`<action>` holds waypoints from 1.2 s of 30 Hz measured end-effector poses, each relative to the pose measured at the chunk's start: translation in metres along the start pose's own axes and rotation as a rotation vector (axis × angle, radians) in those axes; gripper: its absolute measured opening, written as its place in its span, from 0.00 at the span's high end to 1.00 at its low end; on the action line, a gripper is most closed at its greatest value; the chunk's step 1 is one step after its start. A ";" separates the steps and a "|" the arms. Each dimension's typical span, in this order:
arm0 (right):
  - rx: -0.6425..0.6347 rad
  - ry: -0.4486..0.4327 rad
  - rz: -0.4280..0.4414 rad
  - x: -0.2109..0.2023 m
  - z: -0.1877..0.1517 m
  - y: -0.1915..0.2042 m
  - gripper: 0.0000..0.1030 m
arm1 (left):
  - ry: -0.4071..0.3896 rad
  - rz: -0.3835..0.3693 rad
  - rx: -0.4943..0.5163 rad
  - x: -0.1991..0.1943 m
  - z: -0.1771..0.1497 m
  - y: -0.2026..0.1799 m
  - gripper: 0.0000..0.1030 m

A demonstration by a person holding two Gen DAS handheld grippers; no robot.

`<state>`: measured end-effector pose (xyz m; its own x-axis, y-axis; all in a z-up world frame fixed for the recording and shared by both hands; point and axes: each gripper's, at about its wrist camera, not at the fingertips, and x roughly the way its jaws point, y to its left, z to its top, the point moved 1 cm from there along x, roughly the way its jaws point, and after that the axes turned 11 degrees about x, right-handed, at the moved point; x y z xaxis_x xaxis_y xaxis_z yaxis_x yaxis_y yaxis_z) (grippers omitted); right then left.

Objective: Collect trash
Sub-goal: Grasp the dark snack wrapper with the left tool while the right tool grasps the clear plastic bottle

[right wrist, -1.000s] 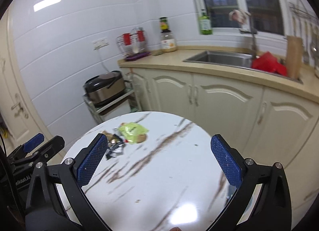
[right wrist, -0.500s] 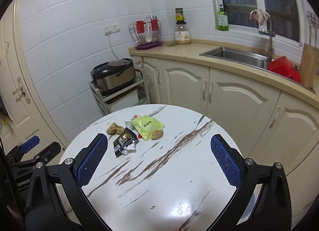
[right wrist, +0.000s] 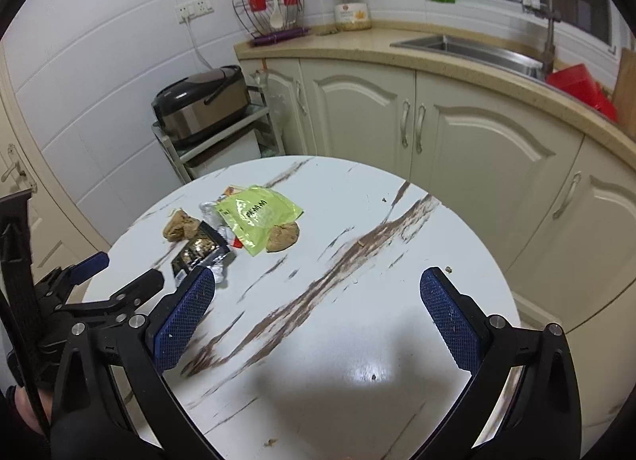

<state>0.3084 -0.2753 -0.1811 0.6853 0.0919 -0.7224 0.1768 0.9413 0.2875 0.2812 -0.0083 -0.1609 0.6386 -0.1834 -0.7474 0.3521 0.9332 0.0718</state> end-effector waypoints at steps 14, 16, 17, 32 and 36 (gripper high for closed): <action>-0.024 0.122 0.024 0.069 -0.005 0.018 0.00 | 0.042 -0.198 -0.054 0.092 0.043 0.036 0.71; -0.032 0.133 0.026 0.073 -0.008 0.022 0.00 | 0.031 -0.217 -0.067 0.090 0.043 0.044 0.73; -0.036 0.136 0.026 0.074 -0.009 0.025 0.00 | 0.021 -0.217 -0.072 0.088 0.043 0.048 0.73; -0.093 0.195 0.062 0.093 -0.026 0.073 0.00 | -0.036 -0.170 -0.129 0.057 0.011 0.104 0.75; -0.124 0.207 0.094 0.105 -0.028 0.099 0.00 | -0.047 -0.148 -0.157 0.040 -0.013 0.102 0.78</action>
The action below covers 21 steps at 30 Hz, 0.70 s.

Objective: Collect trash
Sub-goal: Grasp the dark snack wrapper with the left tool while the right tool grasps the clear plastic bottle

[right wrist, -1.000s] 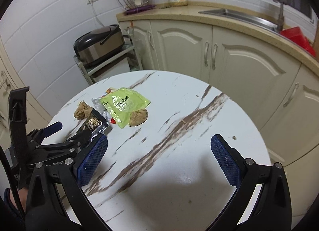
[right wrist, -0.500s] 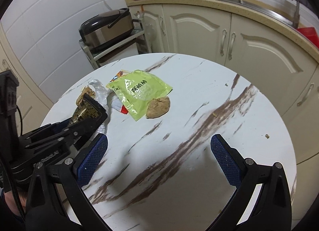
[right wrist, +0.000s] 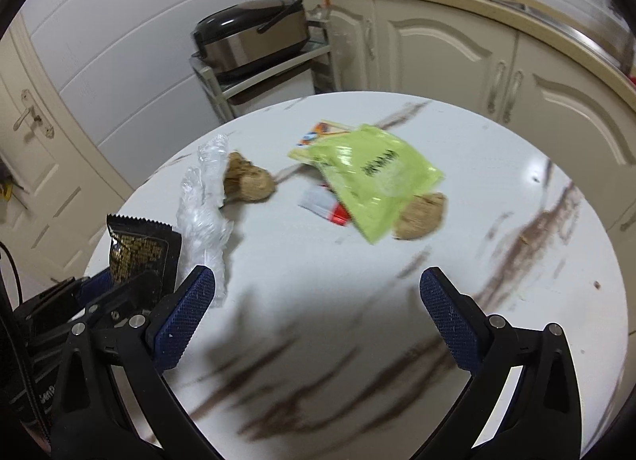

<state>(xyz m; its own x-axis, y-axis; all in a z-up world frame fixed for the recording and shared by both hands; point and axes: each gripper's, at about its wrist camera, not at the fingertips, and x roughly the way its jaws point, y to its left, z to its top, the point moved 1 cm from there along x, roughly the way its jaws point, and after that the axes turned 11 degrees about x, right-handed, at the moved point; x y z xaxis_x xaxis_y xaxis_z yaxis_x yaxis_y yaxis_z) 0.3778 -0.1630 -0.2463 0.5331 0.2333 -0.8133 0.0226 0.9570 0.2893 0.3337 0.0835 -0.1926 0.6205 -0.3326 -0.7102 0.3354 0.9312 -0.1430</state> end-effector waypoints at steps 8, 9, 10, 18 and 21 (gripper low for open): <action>-0.033 0.069 0.100 0.041 0.005 0.050 0.05 | -0.008 0.061 -0.042 -0.039 -0.043 0.012 0.78; -0.054 0.077 0.111 0.046 0.004 0.059 0.05 | -0.008 0.071 -0.045 -0.041 -0.046 0.015 0.78; -0.069 0.085 0.119 0.050 0.004 0.065 0.07 | -0.008 0.083 -0.050 -0.044 -0.049 0.018 0.78; -0.187 0.096 0.124 0.069 -0.004 0.114 0.11 | -0.009 0.149 -0.105 -0.058 -0.059 0.032 0.78; -0.303 0.051 0.046 0.069 -0.015 0.131 0.43 | -0.010 0.165 -0.119 -0.061 -0.061 0.031 0.78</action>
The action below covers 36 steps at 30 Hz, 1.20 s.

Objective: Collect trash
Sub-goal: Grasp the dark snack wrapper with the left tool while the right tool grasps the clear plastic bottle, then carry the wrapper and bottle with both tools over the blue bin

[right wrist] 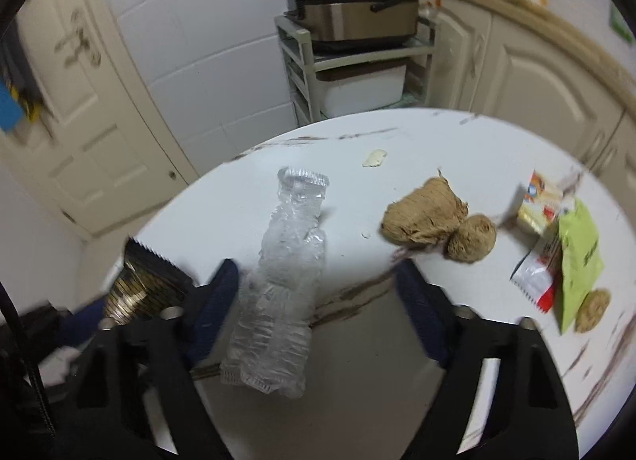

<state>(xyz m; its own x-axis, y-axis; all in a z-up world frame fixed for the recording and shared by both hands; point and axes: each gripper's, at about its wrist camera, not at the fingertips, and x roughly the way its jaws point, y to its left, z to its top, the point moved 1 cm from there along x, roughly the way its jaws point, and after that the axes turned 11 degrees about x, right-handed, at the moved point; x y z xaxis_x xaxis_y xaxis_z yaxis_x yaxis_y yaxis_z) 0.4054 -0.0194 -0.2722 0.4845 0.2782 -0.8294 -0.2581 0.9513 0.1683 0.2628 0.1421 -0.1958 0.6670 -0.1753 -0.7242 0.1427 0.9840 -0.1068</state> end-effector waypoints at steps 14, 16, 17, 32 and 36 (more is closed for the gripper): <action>0.173 -0.077 0.139 -0.073 -0.037 -0.070 0.80 | -0.041 -0.067 0.082 -0.027 0.000 -0.050 0.80; 0.195 -0.104 0.139 -0.093 -0.043 -0.085 0.80 | -0.043 -0.085 0.108 -0.030 -0.001 -0.065 0.80; 0.204 -0.113 0.140 -0.100 -0.045 -0.092 0.80 | -0.040 -0.093 0.117 -0.030 -0.001 -0.069 0.81; 0.345 -0.233 0.111 -0.190 -0.103 -0.187 0.80 | -0.063 -0.170 0.272 -0.061 -0.006 -0.166 0.82; 0.388 -0.278 0.089 -0.217 -0.119 -0.215 0.80 | -0.088 -0.211 0.332 -0.071 -0.004 -0.204 0.82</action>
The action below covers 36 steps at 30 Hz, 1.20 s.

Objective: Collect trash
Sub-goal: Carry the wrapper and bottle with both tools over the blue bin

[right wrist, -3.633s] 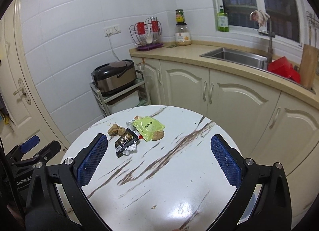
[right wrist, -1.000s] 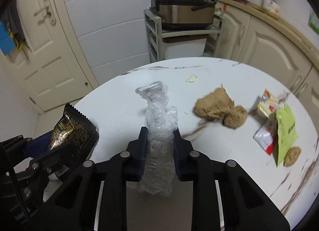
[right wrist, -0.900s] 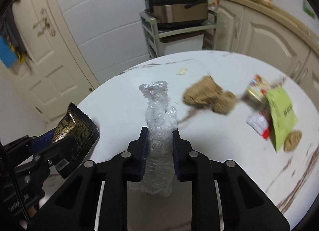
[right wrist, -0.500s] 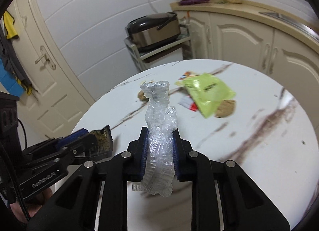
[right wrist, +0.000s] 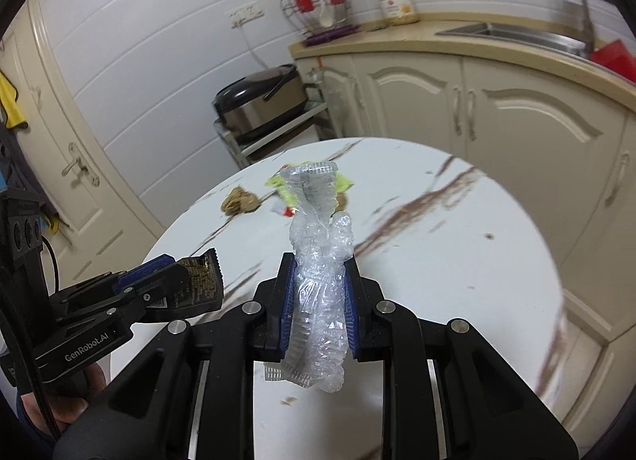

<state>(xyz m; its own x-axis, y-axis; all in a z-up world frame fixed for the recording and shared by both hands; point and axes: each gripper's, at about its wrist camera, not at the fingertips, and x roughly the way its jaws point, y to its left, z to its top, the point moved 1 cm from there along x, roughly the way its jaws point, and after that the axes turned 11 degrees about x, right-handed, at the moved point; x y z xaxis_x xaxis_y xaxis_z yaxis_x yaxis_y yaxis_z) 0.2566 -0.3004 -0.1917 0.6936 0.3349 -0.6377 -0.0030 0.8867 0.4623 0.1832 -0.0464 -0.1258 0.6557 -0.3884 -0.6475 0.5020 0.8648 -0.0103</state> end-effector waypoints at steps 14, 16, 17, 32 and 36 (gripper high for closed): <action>0.194 -0.196 -0.160 -0.130 0.006 -0.138 0.80 | -0.062 -0.214 0.217 0.022 0.049 -0.163 0.82; 0.233 -0.218 -0.195 -0.149 0.002 -0.163 0.80 | -0.060 -0.245 0.241 0.031 0.054 -0.185 0.82; 0.244 -0.223 -0.204 -0.154 0.001 -0.171 0.80 | -0.057 -0.257 0.248 0.038 0.057 -0.196 0.82; 0.493 -0.165 -0.318 -0.163 -0.046 -0.325 0.80 | 0.135 -0.383 0.355 0.177 0.080 -0.305 0.82; 0.569 -0.092 -0.317 -0.131 -0.067 -0.360 0.80 | 0.221 -0.393 0.375 0.227 0.082 -0.332 0.82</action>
<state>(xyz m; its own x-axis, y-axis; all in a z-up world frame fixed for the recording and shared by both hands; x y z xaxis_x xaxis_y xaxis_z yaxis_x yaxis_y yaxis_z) 0.1186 -0.6427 -0.3158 0.6569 0.0341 -0.7532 0.5755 0.6228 0.5301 0.2118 -0.4476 -0.2075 0.2667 -0.5465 -0.7938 0.8754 0.4819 -0.0377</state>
